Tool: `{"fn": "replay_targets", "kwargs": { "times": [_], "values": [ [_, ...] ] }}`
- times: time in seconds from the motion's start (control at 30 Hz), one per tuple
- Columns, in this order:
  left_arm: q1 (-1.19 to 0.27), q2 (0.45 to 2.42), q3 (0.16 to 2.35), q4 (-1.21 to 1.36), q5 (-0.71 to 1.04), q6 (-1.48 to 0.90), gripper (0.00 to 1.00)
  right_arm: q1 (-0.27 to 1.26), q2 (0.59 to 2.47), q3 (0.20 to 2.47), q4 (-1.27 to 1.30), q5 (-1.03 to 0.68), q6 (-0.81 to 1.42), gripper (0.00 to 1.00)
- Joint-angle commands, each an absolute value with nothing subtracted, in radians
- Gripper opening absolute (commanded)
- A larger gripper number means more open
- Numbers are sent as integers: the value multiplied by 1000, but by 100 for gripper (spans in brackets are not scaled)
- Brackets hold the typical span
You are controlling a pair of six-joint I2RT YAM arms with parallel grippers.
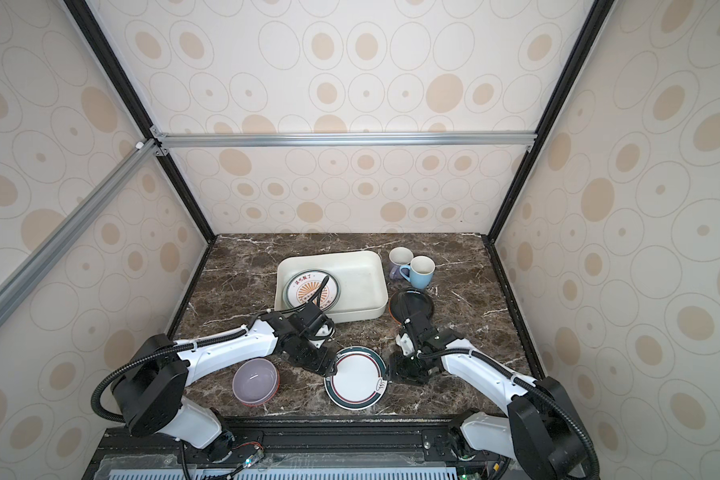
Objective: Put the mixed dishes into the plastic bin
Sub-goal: 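Move both grippers to the green-rimmed white plate and pinch its rim, then carry the green-rimmed plate into the bin with the right gripper while the left withdraws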
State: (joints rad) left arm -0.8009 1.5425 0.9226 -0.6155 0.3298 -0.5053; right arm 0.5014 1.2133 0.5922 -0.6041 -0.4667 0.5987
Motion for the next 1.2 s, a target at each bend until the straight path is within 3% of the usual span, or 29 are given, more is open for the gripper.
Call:
{"fn": "replay_targets", "kwargs": {
  "times": [0.0, 0.53, 0.8, 0.9, 1.03, 1.17],
  "values": [
    [-834, 1534, 898, -578, 323, -550, 72, 521, 1212, 559, -557, -458, 629, 53],
    [-861, 1599, 878, -548, 333, -537, 23, 545, 1364, 552, -376, -520, 666, 52],
    [-861, 1640, 863, -494, 366, -535, 12, 552, 1390, 559, -369, -525, 662, 50],
    [-862, 1659, 875, -486, 377, -528, 12, 552, 1384, 568, -392, -523, 653, 41],
    [-861, 1692, 910, -489, 377, -514, 12, 551, 1359, 597, -452, -526, 632, 19],
    [-860, 1732, 975, -520, 359, -492, 14, 551, 1333, 636, -523, -516, 606, 7]
  ]
}}
